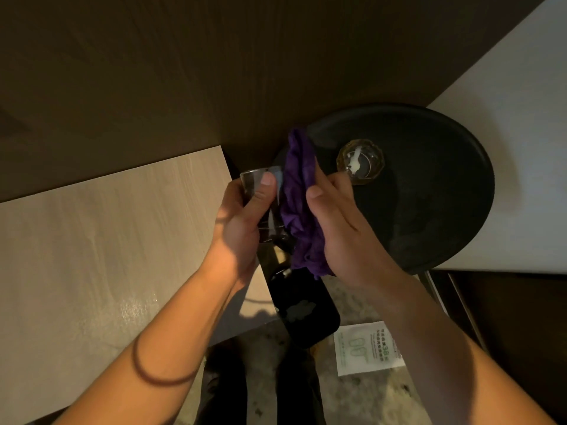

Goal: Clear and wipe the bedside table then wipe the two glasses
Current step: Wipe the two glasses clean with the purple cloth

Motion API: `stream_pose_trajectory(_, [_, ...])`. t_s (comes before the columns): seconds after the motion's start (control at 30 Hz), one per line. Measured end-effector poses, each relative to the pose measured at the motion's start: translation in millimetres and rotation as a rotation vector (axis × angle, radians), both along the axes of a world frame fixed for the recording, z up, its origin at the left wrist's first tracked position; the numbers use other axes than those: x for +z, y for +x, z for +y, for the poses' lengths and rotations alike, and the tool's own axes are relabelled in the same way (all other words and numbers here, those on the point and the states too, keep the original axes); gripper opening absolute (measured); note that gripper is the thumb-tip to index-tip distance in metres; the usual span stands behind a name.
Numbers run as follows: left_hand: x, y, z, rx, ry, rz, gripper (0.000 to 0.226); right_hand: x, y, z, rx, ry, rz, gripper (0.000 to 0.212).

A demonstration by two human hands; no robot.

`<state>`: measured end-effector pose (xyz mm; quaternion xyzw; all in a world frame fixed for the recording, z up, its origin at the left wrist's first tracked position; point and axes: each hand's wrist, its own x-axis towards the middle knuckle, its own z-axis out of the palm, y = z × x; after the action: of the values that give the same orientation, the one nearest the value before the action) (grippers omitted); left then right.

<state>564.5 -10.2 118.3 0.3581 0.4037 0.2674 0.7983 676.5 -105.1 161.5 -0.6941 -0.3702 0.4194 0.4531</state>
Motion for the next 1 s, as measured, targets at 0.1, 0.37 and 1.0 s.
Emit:
stream_pose_trajectory(0.1, [6.7,1.6,2.8,-0.002,-0.059,-0.002,0.071,-1.5,8.1,-6.1,0.055,0.024,-0.311,0.055])
stream_pose_trajectory(0.37, [20.3,13.6,-10.3,-0.019,0.01,0.014,0.058,-16.3,-13.7,4.8,-0.224,0.141,-0.369,0.054])
stream_pose_trajectory(1.0, [26.5,26.8,-10.2,-0.163,0.096,-0.014,0.062,-24.8,-15.5,1.1,-0.47,0.209,-0.237,0.042])
